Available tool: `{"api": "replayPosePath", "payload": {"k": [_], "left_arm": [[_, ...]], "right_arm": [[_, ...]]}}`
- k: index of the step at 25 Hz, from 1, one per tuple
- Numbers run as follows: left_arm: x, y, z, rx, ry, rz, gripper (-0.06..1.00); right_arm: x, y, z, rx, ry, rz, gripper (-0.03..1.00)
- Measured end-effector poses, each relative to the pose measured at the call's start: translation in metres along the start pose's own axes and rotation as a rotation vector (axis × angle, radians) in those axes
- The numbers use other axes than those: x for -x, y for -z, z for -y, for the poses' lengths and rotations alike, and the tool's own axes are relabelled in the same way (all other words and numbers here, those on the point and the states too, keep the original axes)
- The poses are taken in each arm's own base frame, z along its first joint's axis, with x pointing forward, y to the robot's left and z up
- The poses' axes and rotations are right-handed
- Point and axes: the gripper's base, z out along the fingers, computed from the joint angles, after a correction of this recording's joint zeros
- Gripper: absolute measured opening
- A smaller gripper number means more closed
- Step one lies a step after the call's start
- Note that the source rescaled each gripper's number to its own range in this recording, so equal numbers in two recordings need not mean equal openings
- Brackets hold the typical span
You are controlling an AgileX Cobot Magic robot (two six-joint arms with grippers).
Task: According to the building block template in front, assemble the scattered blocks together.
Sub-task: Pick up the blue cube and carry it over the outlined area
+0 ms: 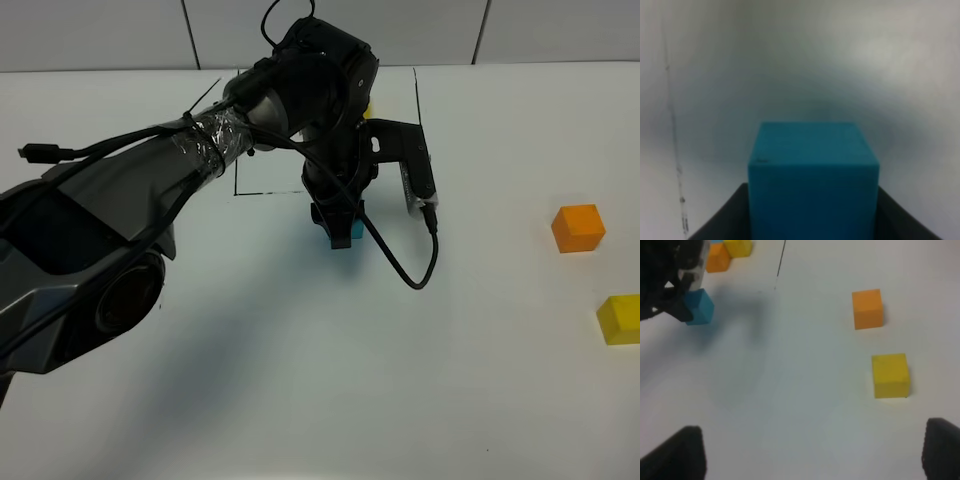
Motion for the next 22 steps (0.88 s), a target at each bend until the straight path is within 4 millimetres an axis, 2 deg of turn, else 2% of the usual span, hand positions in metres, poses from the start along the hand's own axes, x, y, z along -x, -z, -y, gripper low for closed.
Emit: {"api": "replayPosePath", "payload": {"k": [5, 13, 22], "left_arm": [[0.001, -0.017, 0.001, -0.027, -0.011, -0.020, 0.00], [0.008, -0.017, 0.001, -0.021, 0.001, 0.057, 0.00], [0.007, -0.018, 0.001, -0.025, -0.047, 0.040, 0.00]], "right_arm": [[0.000, 0.000, 0.000, 0.000, 0.000, 0.000, 0.75], [0.000, 0.000, 0.000, 0.000, 0.000, 0.000, 0.75], [0.000, 0.000, 0.000, 0.000, 0.000, 0.000, 0.75]]}}
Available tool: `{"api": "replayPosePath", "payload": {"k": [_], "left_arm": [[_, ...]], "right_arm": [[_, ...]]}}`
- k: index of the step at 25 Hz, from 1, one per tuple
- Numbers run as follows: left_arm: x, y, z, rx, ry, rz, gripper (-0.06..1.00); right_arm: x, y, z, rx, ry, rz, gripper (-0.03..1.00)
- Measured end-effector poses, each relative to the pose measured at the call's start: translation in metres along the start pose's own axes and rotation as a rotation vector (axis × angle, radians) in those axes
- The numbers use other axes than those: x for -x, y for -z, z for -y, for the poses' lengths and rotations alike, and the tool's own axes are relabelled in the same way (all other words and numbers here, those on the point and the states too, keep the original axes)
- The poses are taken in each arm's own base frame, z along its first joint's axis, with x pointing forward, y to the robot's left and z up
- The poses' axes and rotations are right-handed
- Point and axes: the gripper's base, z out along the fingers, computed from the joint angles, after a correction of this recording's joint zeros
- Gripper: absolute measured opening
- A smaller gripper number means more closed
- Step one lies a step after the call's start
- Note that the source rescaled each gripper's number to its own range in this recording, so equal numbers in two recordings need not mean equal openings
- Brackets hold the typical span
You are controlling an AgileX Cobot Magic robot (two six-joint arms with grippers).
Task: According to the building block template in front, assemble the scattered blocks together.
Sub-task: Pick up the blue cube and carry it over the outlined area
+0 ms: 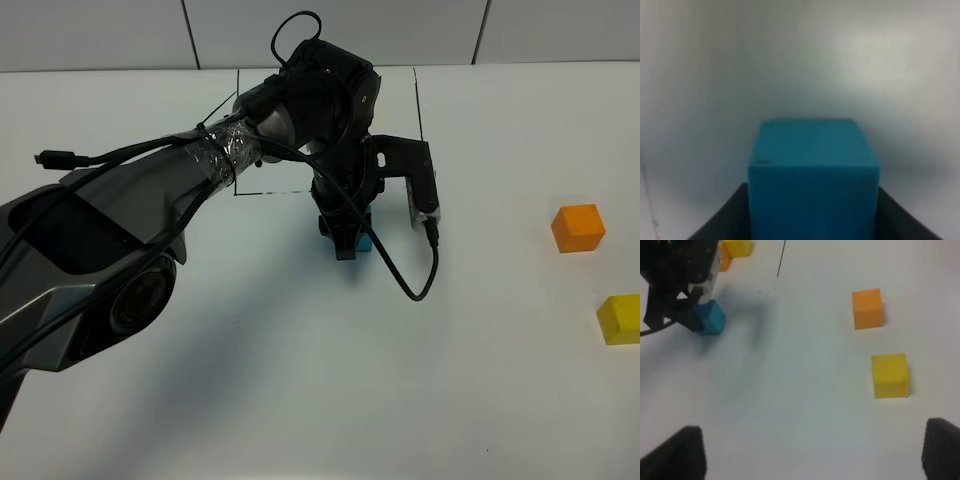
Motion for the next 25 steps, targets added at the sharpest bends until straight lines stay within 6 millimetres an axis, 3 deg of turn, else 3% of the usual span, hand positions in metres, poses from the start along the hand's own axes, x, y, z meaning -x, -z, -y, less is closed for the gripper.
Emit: {"api": "replayPosePath", "payload": {"k": [23, 25], "left_arm": [[-0.0003, -0.0043, 0.0005, -0.016, -0.004, -0.013, 0.00], [-0.0004, -0.0051, 0.0006, -0.018, -0.004, -0.015, 0.06]], "right_arm": [[0.0000, 0.0000, 0.0000, 0.000, 0.000, 0.000, 0.75], [0.0000, 0.0000, 0.0000, 0.000, 0.000, 0.000, 0.75]]}}
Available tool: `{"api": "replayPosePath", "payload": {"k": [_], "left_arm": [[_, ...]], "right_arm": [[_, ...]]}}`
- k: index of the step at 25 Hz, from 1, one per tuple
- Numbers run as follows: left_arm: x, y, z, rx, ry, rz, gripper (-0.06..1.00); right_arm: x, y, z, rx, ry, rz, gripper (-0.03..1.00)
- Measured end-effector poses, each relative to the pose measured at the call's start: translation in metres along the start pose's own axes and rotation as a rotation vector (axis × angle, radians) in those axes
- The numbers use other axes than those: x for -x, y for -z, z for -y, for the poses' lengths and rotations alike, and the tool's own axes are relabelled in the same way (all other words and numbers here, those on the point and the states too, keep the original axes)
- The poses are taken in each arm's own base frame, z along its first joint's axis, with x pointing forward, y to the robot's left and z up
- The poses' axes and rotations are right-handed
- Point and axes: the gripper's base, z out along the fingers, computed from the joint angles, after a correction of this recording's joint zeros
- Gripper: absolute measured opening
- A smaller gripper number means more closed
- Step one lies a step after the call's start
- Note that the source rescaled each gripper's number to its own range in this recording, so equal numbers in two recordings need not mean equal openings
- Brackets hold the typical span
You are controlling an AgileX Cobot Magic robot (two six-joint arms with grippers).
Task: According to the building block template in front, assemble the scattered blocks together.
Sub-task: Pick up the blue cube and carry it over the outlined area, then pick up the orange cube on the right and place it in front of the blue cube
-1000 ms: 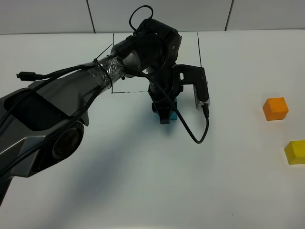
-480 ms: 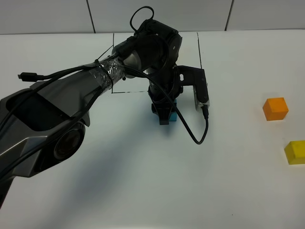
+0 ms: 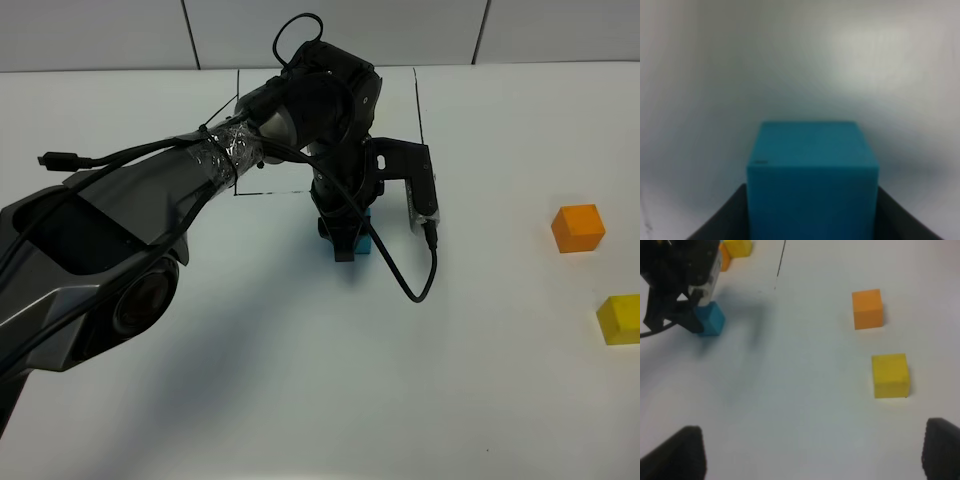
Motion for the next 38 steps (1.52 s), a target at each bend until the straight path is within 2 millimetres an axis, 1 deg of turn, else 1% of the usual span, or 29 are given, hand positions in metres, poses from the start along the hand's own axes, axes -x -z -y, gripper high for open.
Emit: {"api": "replayPosePath", "payload": {"k": [2, 6, 8, 10, 11, 13, 17, 20, 24, 27, 30, 33, 38], "left_arm": [[-0.001, -0.007, 0.001, -0.015, 0.000, -0.012, 0.19], [-0.001, -0.009, 0.001, -0.023, 0.002, -0.020, 0.59], [-0.001, -0.004, 0.001, -0.012, 0.014, -0.015, 0.79], [-0.001, 0.005, 0.000, 0.002, 0.032, -0.005, 0.93], [-0.001, 0.010, 0.000, 0.007, 0.040, 0.000, 0.97], [-0.001, 0.022, 0.001, 0.018, 0.051, 0.008, 1.00], [-0.002, 0.052, 0.001, 0.066, 0.086, 0.050, 1.00], [-0.004, 0.073, 0.001, 0.102, 0.149, 0.074, 1.00], [-0.018, 0.096, -0.005, 0.133, 0.266, 0.108, 1.00], [-0.037, 0.112, -0.016, 0.156, 0.378, 0.129, 1.00], [-0.064, 0.126, -0.029, 0.181, 0.505, 0.147, 0.99], [-0.090, 0.136, -0.041, 0.199, 0.615, 0.160, 0.99], [-0.126, 0.149, -0.054, 0.223, 0.753, 0.175, 0.98]], "right_arm": [[0.000, 0.000, 0.000, 0.000, 0.000, 0.000, 0.75], [0.000, 0.000, 0.000, 0.000, 0.000, 0.000, 0.75], [0.000, 0.000, 0.000, 0.000, 0.000, 0.000, 0.75], [0.000, 0.000, 0.000, 0.000, 0.000, 0.000, 0.75], [0.000, 0.000, 0.000, 0.000, 0.000, 0.000, 0.75], [0.000, 0.000, 0.000, 0.000, 0.000, 0.000, 0.75], [0.000, 0.000, 0.000, 0.000, 0.000, 0.000, 0.75], [0.000, 0.000, 0.000, 0.000, 0.000, 0.000, 0.75], [0.000, 0.000, 0.000, 0.000, 0.000, 0.000, 0.75], [0.000, 0.000, 0.000, 0.001, 0.000, 0.000, 0.75], [0.000, 0.000, 0.000, 0.001, 0.000, 0.000, 0.75], [0.000, 0.000, 0.000, 0.002, -0.001, 0.000, 0.75], [0.000, 0.000, 0.000, 0.002, -0.001, 0.000, 0.75]]}}
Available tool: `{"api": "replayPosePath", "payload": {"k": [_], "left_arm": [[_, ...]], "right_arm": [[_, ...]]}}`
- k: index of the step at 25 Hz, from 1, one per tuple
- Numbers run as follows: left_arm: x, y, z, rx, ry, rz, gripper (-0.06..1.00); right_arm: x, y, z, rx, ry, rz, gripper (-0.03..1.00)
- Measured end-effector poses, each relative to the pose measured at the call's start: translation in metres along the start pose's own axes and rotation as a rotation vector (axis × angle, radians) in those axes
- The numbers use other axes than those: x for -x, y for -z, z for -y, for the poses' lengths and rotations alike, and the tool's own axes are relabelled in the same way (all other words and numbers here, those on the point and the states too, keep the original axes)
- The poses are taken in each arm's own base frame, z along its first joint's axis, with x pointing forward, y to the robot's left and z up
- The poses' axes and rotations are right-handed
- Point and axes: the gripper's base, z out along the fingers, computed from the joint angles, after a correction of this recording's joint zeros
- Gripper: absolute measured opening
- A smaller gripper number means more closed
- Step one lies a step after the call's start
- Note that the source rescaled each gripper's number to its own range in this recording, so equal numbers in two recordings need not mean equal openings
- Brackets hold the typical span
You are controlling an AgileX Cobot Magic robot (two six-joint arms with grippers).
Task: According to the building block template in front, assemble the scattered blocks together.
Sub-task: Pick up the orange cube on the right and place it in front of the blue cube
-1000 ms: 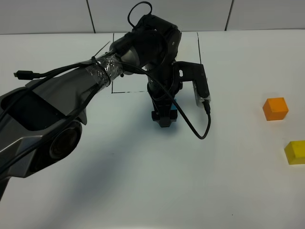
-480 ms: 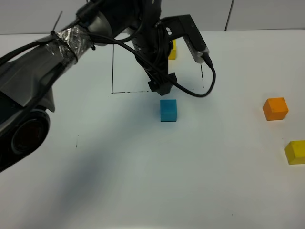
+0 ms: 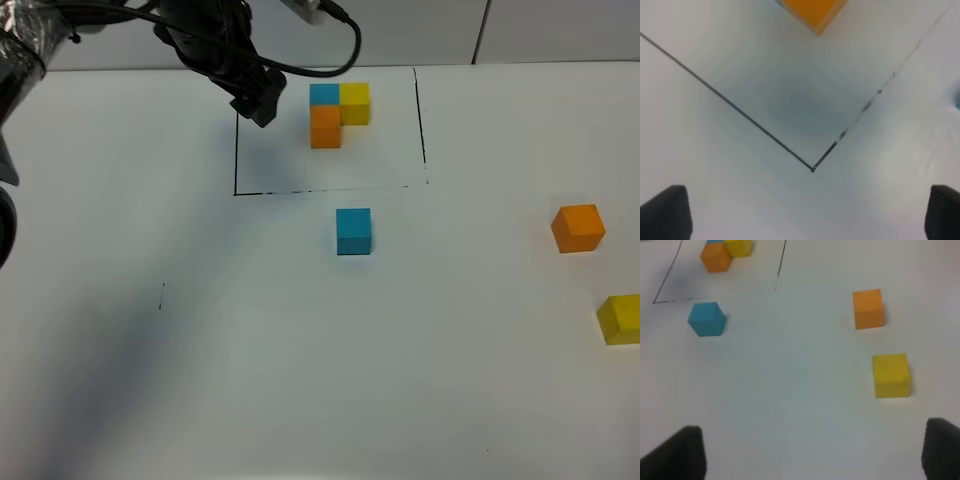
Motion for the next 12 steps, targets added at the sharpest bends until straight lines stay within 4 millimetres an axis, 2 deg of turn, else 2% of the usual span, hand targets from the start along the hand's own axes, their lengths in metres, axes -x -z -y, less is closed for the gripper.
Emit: {"api": "replayPosePath", "payload": {"k": [7, 12], "left_arm": [[-0.026, 0.040, -0.045, 0.061, 0.195, 0.056, 0.94], [-0.065, 0.072, -0.070, 0.090, 0.308, 0.049, 0.93]], "right_arm": [[0.000, 0.000, 0.000, 0.001, 0.000, 0.000, 0.75], [0.000, 0.000, 0.000, 0.001, 0.000, 0.000, 0.75]]}}
